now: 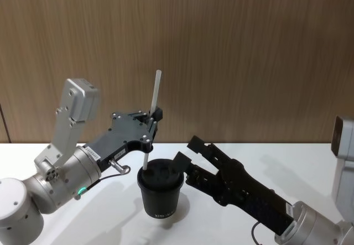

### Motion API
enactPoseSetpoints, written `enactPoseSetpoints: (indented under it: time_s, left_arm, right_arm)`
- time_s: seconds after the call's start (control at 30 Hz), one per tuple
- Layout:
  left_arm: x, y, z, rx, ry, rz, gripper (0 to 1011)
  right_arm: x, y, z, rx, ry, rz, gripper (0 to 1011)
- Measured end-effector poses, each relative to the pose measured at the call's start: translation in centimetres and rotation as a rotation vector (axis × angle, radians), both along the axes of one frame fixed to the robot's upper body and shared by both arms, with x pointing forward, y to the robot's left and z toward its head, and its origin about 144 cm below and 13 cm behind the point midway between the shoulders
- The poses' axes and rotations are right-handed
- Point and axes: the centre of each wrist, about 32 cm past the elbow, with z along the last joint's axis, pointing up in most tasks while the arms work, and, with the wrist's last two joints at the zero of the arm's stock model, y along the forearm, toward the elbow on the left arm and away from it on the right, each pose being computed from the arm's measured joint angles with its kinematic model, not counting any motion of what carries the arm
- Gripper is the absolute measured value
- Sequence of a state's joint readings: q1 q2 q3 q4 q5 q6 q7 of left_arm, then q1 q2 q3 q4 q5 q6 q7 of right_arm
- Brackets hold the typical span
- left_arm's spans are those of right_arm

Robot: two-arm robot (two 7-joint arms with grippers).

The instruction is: Pick up the straw with one hand, pass it to the other hand, and insert it into the cup.

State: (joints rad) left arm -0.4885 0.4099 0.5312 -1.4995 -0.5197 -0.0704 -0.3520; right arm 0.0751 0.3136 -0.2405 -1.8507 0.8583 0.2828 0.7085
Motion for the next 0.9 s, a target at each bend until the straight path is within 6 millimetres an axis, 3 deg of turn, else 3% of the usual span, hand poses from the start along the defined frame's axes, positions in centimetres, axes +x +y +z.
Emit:
enactPoseSetpoints:
  time_s: [0.9]
  left_arm:
    - [0.61, -0.37, -0.41, -0.009, 0.026, -0.017, 5]
  right_arm:
    - [0.0, 0.0, 0.0, 0.0, 0.0, 0.0, 1001]
